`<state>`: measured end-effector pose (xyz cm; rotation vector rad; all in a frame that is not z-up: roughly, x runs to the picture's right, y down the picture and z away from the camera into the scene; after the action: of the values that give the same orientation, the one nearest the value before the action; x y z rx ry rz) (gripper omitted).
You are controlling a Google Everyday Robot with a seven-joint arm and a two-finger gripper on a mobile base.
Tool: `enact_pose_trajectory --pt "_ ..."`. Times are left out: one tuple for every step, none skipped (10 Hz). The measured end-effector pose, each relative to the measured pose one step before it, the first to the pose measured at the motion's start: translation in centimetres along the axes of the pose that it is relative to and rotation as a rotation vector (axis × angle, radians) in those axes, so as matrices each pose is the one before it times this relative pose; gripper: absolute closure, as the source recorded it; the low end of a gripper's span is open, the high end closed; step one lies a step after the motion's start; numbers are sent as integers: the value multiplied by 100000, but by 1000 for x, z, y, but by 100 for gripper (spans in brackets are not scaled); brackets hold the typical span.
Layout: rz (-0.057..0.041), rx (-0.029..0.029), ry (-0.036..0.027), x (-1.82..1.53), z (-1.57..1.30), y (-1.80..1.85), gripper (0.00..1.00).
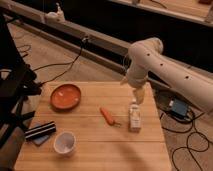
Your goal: Pick up the ceramic cup
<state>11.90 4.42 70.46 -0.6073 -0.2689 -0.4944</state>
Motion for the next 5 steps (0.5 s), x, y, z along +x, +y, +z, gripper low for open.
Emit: enact_pose_trajectory --pt "-3714 -468 -612 -1957 -86 949 20" --pt "-4205 -825 -967 -1866 -221 958 20" --pt "-3512 -798 -581 -1441 -103 782 20" --pt "-1201 -252 -228 -491 -8 223 20" --pt "-229 4 6 -55 1 -60 20"
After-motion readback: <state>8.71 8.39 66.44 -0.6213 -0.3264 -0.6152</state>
